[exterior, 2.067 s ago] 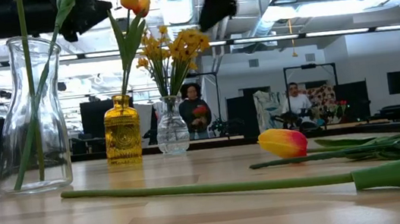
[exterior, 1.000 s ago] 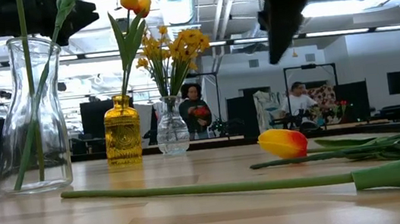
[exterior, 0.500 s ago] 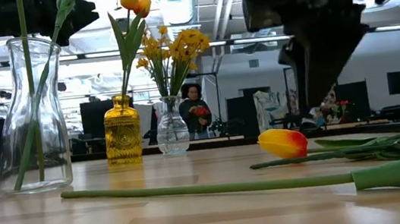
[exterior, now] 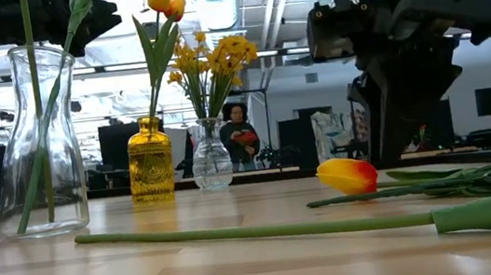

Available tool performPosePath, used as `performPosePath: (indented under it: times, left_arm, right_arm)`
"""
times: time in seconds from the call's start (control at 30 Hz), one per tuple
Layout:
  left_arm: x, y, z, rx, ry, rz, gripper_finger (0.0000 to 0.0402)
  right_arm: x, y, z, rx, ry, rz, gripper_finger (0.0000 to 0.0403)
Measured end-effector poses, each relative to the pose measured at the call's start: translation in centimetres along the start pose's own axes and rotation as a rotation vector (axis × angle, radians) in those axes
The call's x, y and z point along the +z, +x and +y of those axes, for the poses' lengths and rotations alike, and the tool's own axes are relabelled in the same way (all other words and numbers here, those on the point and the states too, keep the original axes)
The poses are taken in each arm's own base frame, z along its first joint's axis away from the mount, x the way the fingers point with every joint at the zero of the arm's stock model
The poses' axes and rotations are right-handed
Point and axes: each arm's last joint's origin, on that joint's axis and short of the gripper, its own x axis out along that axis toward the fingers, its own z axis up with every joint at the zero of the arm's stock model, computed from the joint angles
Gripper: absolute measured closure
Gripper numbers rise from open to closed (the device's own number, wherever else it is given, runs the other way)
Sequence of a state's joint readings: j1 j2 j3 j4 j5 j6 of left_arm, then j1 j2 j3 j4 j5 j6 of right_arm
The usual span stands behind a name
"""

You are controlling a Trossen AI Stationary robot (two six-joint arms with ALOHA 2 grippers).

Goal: Sort flowers into vase by color
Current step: Put the yellow tulip into the yellow vase

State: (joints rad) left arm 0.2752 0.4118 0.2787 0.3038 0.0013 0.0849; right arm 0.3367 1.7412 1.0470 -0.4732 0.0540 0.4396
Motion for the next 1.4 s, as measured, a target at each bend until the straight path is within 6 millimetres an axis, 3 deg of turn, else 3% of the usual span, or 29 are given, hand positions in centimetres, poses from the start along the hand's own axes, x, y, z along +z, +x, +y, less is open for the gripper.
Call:
performPosePath:
  times: [0.27,0.53,0.87,1.3,1.4]
  left_arm:
    - [0.0,0.0,0.0,0.0,0.0,0.0,0.0223]
    - [0.0,0.0,0.0,0.001,0.0,0.0,0.0223]
    - [0.0,0.0,0.0,0.006,0.0,0.0,0.0223]
    - [0.0,0.0,0.0,0.008,0.0,0.001,0.0223]
    - [0.0,0.0,0.0,0.008,0.0,0.0,0.0223]
  right_arm:
    - [-1.1,0.8,0.3,0.02,-0.021,-0.02,0.0231]
    - [-0.9,1.0,0.2,0.003,-0.02,-0.053,0.0233]
    - [-1.5,3.8,0.0,-0.023,-0.021,0.02,0.0253]
    - [-0.7,3.3,0.4,-0.011,-0.02,0.034,0.0368]
    - [-0.4,3.0,0.5,-0.012,-0.02,0.044,0.0375]
